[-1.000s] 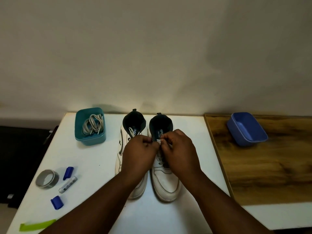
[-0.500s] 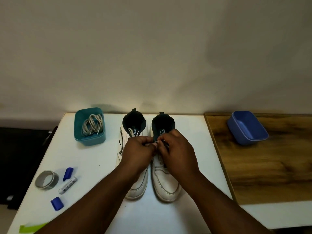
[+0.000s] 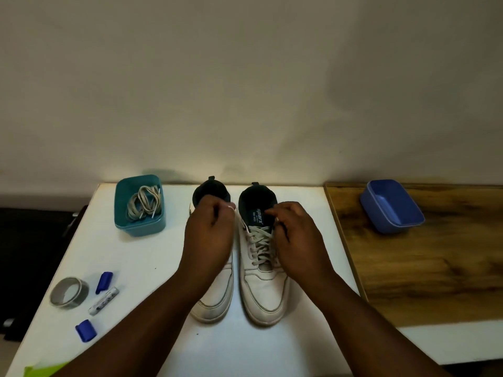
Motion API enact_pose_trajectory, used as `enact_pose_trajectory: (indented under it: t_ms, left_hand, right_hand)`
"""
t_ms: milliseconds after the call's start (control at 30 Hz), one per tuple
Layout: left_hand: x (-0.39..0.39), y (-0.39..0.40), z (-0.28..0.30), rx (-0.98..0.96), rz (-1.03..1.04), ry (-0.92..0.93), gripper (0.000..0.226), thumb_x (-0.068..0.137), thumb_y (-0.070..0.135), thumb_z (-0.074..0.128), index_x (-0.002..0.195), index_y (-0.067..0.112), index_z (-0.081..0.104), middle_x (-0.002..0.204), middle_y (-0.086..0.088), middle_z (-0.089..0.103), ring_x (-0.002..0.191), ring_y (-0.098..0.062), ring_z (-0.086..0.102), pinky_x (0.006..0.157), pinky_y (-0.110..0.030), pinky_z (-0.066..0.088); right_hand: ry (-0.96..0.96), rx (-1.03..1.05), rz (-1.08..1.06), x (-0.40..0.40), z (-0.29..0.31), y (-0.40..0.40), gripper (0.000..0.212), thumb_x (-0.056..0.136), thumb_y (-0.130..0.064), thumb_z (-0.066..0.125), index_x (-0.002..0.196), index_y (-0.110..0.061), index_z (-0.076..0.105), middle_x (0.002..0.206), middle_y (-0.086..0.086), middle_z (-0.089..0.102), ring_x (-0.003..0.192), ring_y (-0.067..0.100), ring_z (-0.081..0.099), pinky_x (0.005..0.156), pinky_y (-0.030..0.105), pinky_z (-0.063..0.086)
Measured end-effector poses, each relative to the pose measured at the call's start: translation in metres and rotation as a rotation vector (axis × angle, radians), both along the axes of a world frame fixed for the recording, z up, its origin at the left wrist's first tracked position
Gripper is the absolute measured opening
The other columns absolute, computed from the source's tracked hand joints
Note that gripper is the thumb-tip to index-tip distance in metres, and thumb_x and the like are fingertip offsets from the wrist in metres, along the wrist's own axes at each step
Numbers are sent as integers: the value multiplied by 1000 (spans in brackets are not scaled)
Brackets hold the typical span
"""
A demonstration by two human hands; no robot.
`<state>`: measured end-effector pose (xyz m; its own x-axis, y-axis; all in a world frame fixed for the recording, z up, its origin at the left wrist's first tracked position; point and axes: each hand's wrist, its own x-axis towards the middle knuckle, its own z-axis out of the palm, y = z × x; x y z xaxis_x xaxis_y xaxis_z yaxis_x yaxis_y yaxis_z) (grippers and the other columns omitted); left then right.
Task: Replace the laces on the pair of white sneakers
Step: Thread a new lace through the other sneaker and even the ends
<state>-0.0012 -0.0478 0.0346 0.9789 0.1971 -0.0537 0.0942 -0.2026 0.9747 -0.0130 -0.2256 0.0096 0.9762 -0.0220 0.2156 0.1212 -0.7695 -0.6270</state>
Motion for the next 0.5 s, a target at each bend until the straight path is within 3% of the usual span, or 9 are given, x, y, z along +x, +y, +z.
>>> enact_pose_trajectory:
  t_ms: [67,100,167,233,300,467,500]
  left_hand:
    - [3,-3,9,-548,84,115,20,102,16,44,104,8,63,90,-6,75,92,-19,74,83,-35,57]
    - [4,-4,11,-714,119,150,19,101,15,42,99,7,59,81,-5,71,87,-21,74,81,-34,57]
    - [5,-4,13,-798,174,182,15,99,13,40,87,13,50,66,1,55,66,-18,62,69,-30,52]
    - [5,-2,11,-721,180,163,16,101,16,41,88,17,49,65,4,50,56,-12,50,60,-27,45]
    - [5,-2,7,-543,125,98,17,105,21,43,93,24,54,71,5,56,56,-11,51,55,-27,40]
    - [5,3,-12,95,-126,-87,14,105,27,50,99,34,60,79,11,62,65,-8,56,64,-30,45]
    - [4,6,-15,274,-189,-114,12,104,26,52,104,33,62,86,12,64,73,-3,58,67,-26,45]
  right_hand:
    - [8,32,-99,-1,-1,-2,38,98,-12,47,131,-25,62,132,-4,56,111,16,59,91,32,53]
    - [44,80,-168,-2,-3,-5,39,98,-8,48,130,-25,61,132,-2,56,112,17,59,89,31,51]
    - [200,172,-256,-2,-6,-14,42,97,-4,48,132,-26,59,132,2,57,114,19,59,86,28,45]
    - [351,146,-217,-3,-9,-21,49,98,-5,49,140,-30,54,135,3,55,116,20,58,88,28,44]
    - [384,116,-146,-5,-10,-22,49,98,-9,54,142,-33,52,133,0,56,114,19,60,92,29,48]
    - [267,-40,-130,-6,-14,-25,3,99,-29,60,101,-30,63,105,-10,64,86,11,60,78,32,51]
    - [253,-74,-131,-6,-14,-27,5,100,-29,58,96,-29,60,101,-9,64,85,11,59,77,33,51]
